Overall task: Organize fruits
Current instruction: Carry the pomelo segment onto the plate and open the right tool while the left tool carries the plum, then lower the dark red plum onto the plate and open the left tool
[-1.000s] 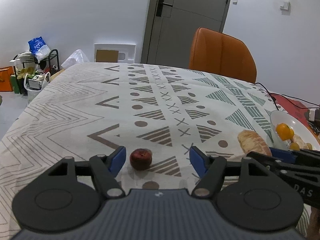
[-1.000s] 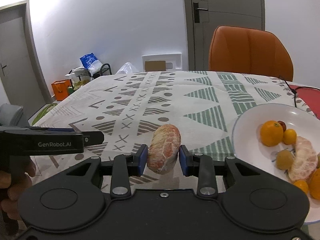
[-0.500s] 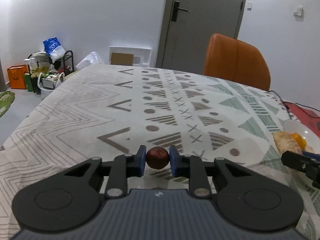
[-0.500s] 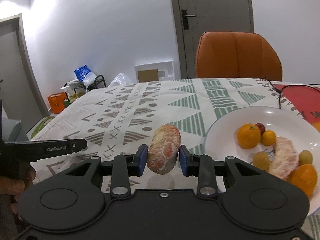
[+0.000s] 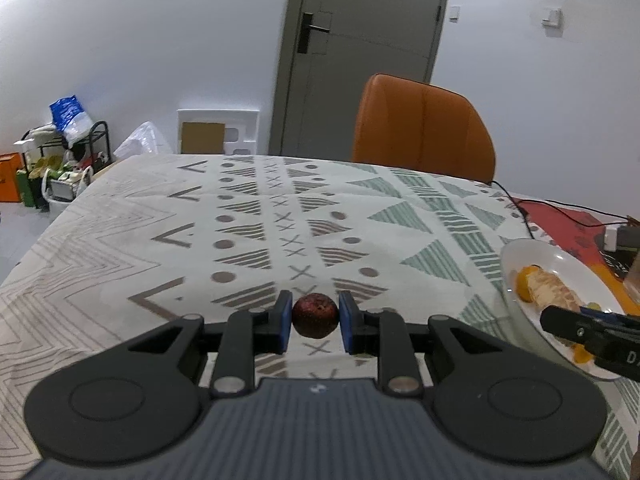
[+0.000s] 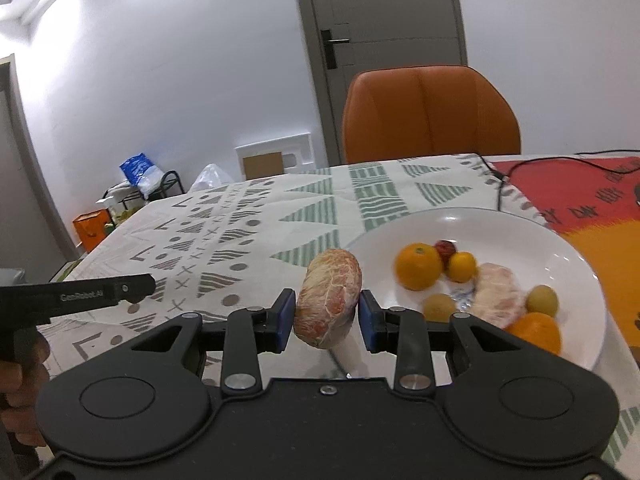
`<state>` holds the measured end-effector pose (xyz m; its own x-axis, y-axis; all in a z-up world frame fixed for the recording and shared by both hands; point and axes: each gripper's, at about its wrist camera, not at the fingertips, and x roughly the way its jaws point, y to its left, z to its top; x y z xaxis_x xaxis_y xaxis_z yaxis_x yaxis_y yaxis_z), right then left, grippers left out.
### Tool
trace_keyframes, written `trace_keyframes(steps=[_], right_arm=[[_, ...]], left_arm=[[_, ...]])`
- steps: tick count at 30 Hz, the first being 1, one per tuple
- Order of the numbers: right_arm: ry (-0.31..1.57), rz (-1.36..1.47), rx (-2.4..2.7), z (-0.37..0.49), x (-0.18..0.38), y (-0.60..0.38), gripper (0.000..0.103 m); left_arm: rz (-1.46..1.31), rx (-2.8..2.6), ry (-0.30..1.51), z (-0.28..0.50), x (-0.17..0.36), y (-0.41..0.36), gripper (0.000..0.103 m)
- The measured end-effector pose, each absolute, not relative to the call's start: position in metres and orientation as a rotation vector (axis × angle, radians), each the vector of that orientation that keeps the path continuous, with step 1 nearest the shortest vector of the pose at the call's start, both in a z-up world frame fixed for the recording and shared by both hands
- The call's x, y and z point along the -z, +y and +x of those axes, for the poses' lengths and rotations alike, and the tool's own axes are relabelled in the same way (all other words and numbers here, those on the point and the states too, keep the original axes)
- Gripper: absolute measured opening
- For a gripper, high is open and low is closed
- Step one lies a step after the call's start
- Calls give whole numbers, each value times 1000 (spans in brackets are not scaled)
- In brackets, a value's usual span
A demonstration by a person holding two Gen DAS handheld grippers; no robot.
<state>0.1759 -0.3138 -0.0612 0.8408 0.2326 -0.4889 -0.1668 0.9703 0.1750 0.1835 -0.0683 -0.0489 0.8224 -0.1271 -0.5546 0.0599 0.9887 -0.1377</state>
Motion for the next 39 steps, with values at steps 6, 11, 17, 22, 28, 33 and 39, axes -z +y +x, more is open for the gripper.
trace_keyframes(steps=[6, 11, 17, 22, 28, 33, 39], right_arm=[[542, 136, -181, 171, 66, -328, 32], [555, 161, -166, 166, 71, -341, 33], [541, 178, -167, 158, 69, -357, 41], [534, 208, -150, 155, 69, -374, 41], [522, 234, -134, 151, 71, -389, 41], [509, 240, -131, 146, 70, -399, 41], [489, 250, -124, 141, 67, -410, 41]], left_arm=[[-98, 149, 593, 182, 46, -86, 23], [-80, 180, 585, 181, 41, -104, 23], [-61, 219, 580, 180, 37, -127, 23], [-44, 249, 578, 182, 35, -145, 23], [-24, 288, 571, 185, 32, -166, 23], [-13, 317, 571, 188, 31, -183, 23], [1, 341, 572, 192, 31, -201, 23]])
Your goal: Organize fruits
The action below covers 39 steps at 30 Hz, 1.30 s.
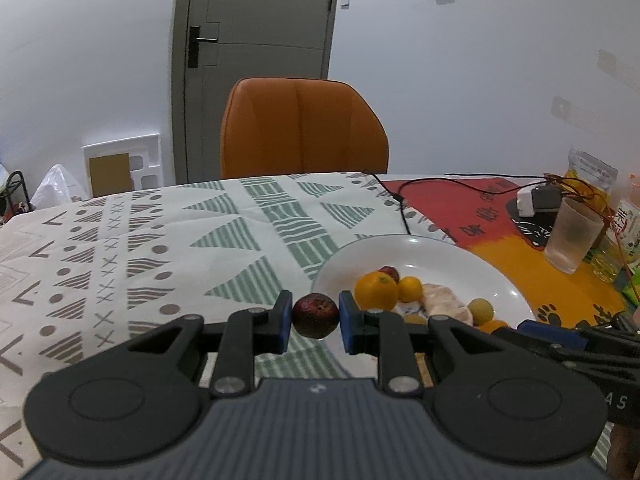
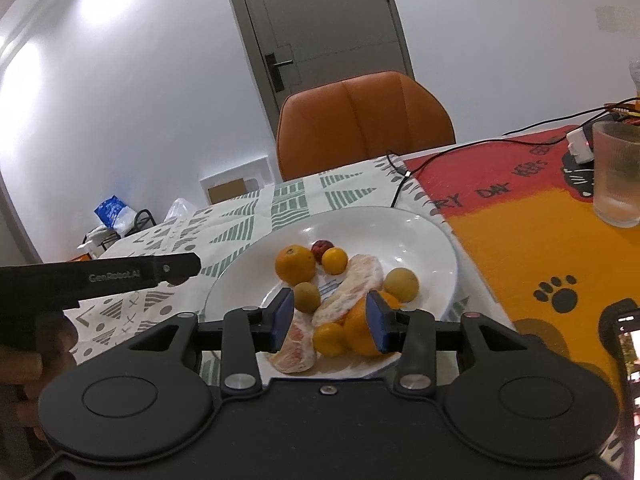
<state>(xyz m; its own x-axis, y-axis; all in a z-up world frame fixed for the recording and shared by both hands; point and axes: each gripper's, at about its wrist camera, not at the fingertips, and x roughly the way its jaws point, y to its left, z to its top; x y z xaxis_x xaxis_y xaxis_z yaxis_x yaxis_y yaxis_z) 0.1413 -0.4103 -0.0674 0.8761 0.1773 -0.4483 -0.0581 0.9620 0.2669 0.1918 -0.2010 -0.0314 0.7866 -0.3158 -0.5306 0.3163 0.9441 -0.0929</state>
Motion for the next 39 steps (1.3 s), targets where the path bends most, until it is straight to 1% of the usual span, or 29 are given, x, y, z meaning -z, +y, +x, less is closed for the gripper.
trace_keyframes(steps=[12, 15, 19, 27, 31, 33, 38, 39], right_arm=[[479, 273, -115, 139, 70, -424, 41], [476, 275, -115, 137, 69, -424, 41], [472, 275, -128, 136, 67, -420, 42], [460, 263, -140, 132, 61, -407, 46], [463, 254, -143, 130, 59, -401, 48], [460, 248, -147, 127, 58, -397, 52], [455, 237, -160, 122, 55, -386, 54], [454, 236, -160, 121, 54, -384, 55]], left_arm=[[8, 378, 588, 192, 31, -220, 23], [-2, 374, 575, 189, 28, -219, 26], [6, 359, 566, 184, 23, -213, 26], [-9, 312, 592, 174, 20, -187, 27], [-16, 286, 601, 167, 20, -172, 33], [-20, 274, 601, 163, 20, -165, 34], [-26, 249, 600, 153, 17, -149, 38], [-27, 246, 599, 151, 16, -147, 42]])
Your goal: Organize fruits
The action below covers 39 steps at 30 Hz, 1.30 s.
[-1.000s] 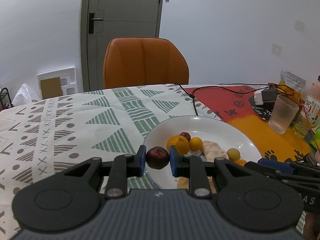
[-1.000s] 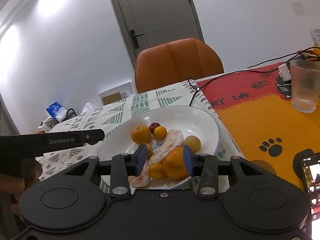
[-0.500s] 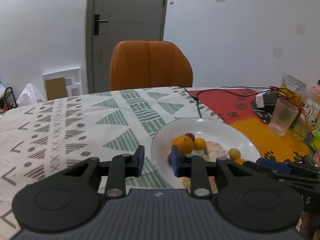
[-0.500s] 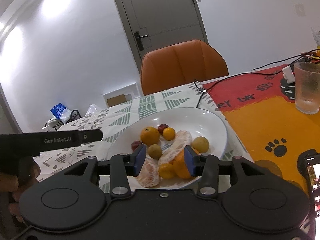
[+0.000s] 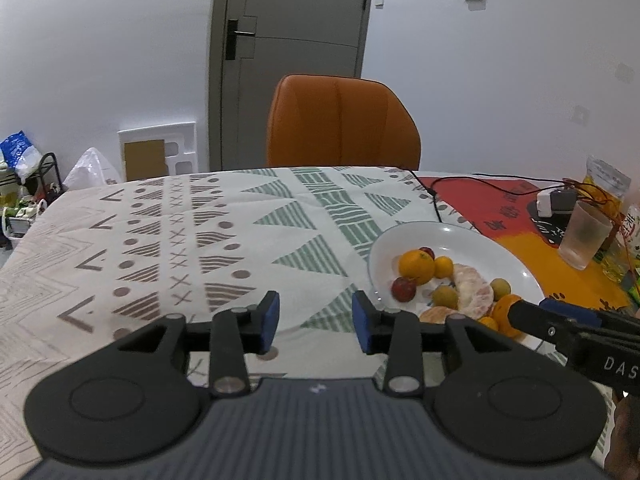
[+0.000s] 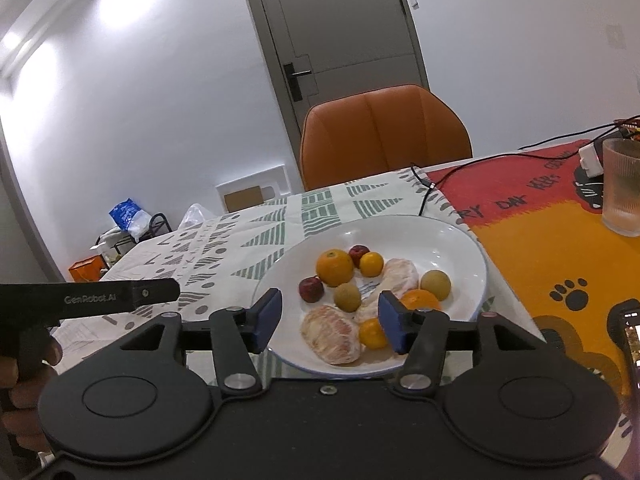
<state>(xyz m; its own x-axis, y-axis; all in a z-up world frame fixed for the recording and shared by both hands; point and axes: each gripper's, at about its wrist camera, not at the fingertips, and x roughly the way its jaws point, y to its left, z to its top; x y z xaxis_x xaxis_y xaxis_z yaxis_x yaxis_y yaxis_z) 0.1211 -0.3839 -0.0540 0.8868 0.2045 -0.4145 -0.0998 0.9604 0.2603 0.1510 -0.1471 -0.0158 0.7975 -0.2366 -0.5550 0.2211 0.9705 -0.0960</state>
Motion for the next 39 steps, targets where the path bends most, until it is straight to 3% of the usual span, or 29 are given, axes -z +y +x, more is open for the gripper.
trace_keyframes(steps=[5, 7, 13, 15, 20, 39], right_arm=[[445, 230, -169, 117, 49, -376, 62], [440, 223, -171, 115, 47, -372, 67], [431, 210, -178, 110, 41, -360, 84], [422, 205, -177, 108, 39, -355, 93], [406, 197, -187, 102, 33, -348, 103], [479, 166, -261, 79, 26, -337, 103]], left_arm=[[-32, 218, 592, 141, 11, -135, 64], [-22, 191, 584, 138, 9, -131, 77], [-3, 166, 555, 124, 0, -117, 87], [1, 163, 552, 121, -2, -114, 89], [9, 152, 540, 110, -5, -104, 93], [-29, 87, 547, 72, -14, -65, 100]])
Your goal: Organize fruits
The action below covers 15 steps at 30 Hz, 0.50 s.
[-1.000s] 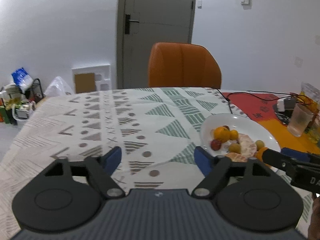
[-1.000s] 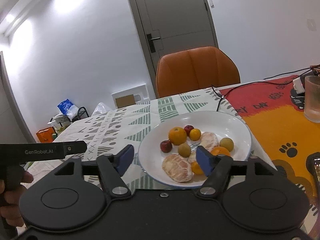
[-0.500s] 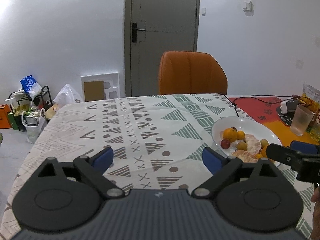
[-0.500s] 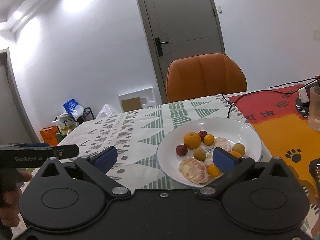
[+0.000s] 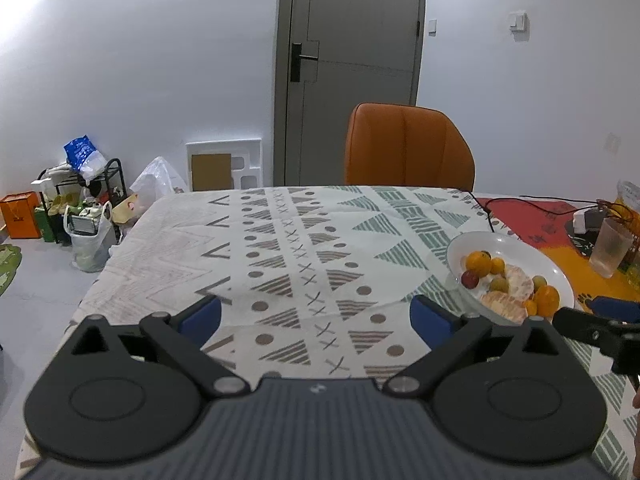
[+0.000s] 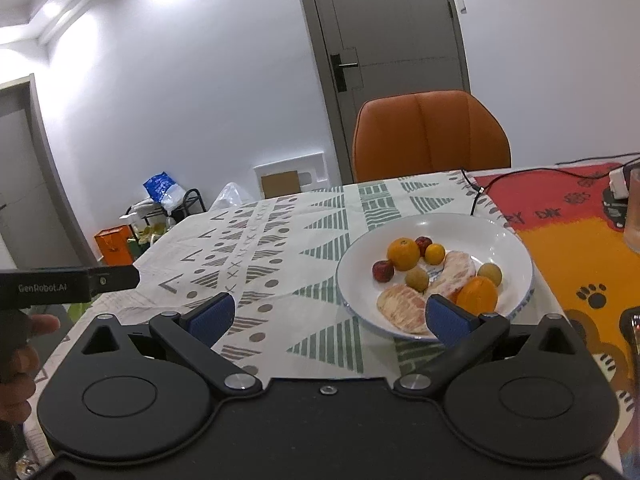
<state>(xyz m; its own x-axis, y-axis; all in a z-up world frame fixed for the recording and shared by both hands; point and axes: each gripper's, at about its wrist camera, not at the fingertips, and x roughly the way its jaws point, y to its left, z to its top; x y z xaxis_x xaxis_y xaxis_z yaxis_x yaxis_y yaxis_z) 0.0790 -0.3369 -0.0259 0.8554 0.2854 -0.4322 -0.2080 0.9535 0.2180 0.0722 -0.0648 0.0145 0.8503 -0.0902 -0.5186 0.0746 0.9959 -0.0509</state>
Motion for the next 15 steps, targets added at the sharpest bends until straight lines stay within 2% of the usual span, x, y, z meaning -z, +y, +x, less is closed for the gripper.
trace_keyframes(steps=[15], right_arm=[[512, 182, -222, 67, 36, -343, 103]], left_arm=[[-28, 62, 613, 49, 1, -56, 100]])
